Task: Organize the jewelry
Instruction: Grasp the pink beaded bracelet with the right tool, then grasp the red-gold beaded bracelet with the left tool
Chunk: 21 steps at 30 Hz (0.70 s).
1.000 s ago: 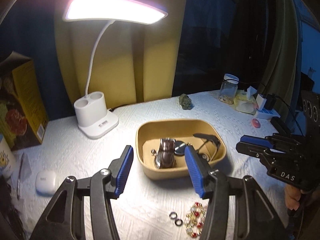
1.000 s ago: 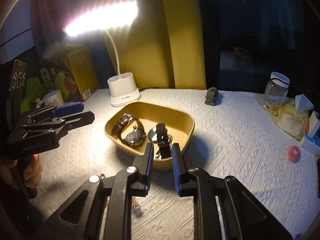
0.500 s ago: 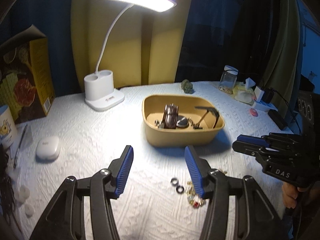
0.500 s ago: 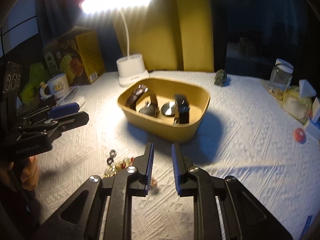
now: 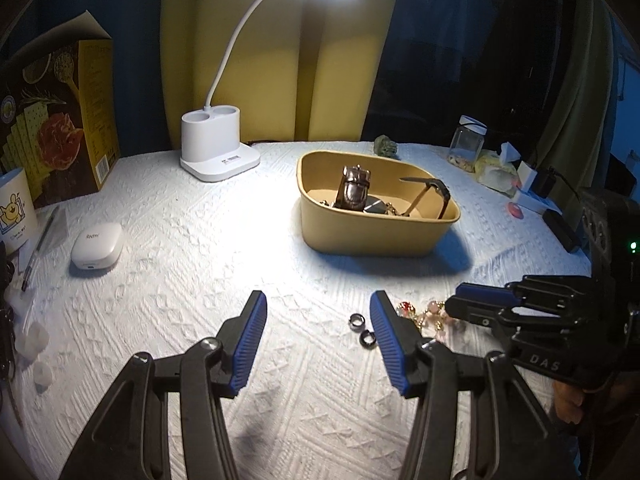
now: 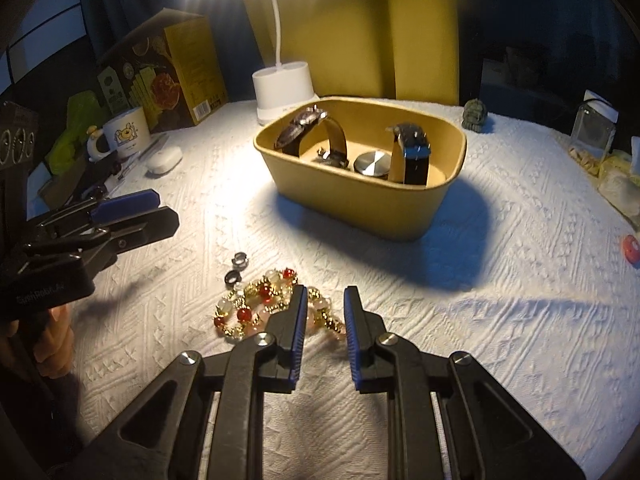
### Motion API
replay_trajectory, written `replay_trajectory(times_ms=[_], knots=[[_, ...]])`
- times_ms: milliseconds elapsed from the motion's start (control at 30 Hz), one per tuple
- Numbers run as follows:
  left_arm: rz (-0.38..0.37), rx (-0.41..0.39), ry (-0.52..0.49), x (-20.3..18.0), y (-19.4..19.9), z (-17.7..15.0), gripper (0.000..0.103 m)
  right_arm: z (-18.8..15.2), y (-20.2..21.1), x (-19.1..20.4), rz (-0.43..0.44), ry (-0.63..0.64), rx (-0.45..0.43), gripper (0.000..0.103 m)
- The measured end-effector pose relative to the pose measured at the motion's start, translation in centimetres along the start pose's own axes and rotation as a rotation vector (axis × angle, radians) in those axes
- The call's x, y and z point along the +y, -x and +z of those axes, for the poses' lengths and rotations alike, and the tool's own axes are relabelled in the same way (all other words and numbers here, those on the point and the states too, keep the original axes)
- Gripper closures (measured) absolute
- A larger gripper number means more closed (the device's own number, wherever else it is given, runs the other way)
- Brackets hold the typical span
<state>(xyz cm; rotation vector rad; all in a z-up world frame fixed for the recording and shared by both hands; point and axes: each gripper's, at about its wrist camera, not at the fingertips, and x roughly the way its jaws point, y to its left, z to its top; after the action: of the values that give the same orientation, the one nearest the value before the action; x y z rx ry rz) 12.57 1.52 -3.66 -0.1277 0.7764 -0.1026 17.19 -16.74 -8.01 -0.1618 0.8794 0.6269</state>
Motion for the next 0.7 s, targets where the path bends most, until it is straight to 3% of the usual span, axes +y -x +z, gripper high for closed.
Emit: replay_trajectory(times_ms=[133,233,700], knots=[[-0.004,0.018,-0.007,-0.6,-0.3,-0.3,0.05,-0.4,-0.7,-0.1,0.004,0.005,0.021,0.086],[-0.002,0.034,-0.016,-1.2,-0.7,-0.5,0.05,-0.7,-0.6,-0.3,0.016,0.014,0.021,0.093],[-0.04,0.107,-0.105,-5.2,-3.3,-0.4,0.05,-1.3,2.2,-4.1,-0.013,-0.046,-0.06,0.094]])
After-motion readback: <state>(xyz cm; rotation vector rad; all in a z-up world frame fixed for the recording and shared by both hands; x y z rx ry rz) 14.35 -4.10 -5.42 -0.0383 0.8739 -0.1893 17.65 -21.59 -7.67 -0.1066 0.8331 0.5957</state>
